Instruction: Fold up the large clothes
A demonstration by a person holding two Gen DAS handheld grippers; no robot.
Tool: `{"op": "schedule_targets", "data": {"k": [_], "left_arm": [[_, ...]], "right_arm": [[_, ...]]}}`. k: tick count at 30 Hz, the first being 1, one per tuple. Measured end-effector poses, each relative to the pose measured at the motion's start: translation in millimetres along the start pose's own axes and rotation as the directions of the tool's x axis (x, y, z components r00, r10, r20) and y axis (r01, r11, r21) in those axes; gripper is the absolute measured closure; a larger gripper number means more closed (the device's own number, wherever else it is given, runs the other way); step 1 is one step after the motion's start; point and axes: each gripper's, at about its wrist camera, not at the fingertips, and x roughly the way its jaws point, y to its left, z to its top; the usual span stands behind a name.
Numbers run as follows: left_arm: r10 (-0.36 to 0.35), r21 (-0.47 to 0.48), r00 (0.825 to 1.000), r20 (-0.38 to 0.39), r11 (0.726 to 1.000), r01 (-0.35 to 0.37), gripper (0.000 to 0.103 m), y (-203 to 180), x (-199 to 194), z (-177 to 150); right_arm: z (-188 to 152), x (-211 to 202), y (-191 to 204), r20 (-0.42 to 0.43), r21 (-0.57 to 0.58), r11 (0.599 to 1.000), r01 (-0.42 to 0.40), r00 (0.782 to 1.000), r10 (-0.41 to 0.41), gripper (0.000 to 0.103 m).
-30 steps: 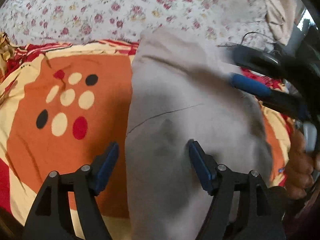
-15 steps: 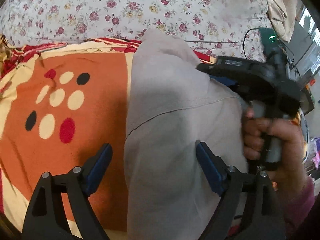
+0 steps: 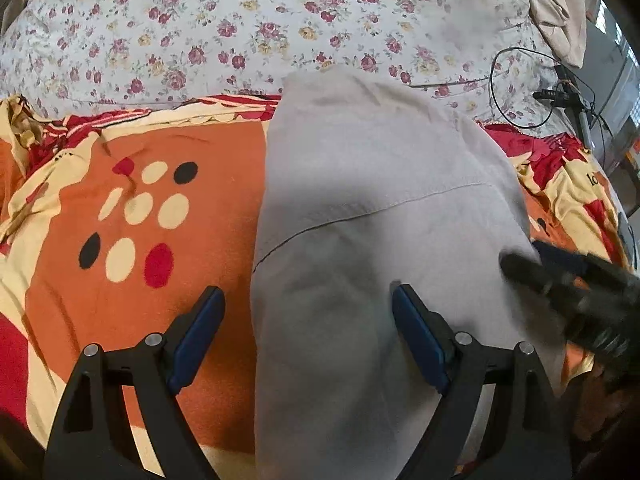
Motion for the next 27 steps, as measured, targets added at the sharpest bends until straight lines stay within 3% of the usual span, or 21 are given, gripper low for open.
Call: {"op": "schedule_targets", "data": {"k": [2,8,20,27], "left_arm": [[-0.003,0.001,1.0,0.007,1.0,0.003,0.016,-1,0,-1],[0.02,0.008,1.0,0.019,1.0,-0.021,0.017,-1,-13,-4],[0.071,-0.024,0.983,0.17,0.997,-0.068,0.017,8,-53,-9],[0.082,-0.025,0.978,0.191,0.997,-0.079,0.016,13,-59,-10]], "right_arm": [[-9,9,-3,-0.022,-0.013,0.999,0.043,0.999,-0.043,0.043],[-20,-5,-11,0.006,0.051,0.999,0.016,1.0,-0.016,0.039],[-25,-50,14,0.141,0.065,0.994,0.093,0.985,-0.101,0.024],[-27,-52,20,0.165,0.068,0.994,0.082,0.982,-0.092,0.022]]}}
